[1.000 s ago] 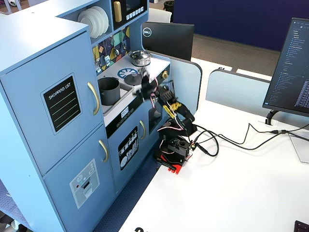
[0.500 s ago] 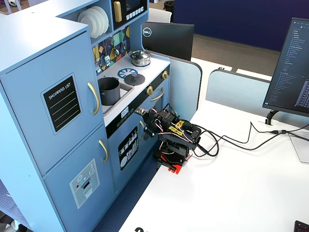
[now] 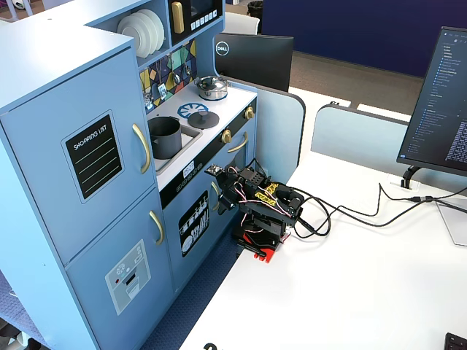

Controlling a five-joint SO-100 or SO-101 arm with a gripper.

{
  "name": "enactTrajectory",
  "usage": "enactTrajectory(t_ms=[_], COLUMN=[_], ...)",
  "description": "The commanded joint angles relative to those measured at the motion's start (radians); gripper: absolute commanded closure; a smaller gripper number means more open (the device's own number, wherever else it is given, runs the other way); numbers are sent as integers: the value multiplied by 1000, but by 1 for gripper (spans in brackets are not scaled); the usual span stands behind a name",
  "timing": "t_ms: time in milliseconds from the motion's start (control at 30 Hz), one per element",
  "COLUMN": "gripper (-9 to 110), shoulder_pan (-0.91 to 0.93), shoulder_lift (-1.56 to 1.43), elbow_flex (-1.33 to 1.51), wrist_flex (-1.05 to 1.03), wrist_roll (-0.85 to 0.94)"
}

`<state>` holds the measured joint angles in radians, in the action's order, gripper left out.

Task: Take off the lid from the gray recipient and place it on the counter

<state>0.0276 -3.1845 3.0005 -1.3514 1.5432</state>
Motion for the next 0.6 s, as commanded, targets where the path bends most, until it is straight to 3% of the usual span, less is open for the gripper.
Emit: enactTrajectory(t_ms=[0,567], gripper=[96,94], shoulder_pan=[23,23], shoulder_lift=[6,6], elbow_flex=[2,2], wrist_flex=[-179,-179], wrist_roll=[-29,-32])
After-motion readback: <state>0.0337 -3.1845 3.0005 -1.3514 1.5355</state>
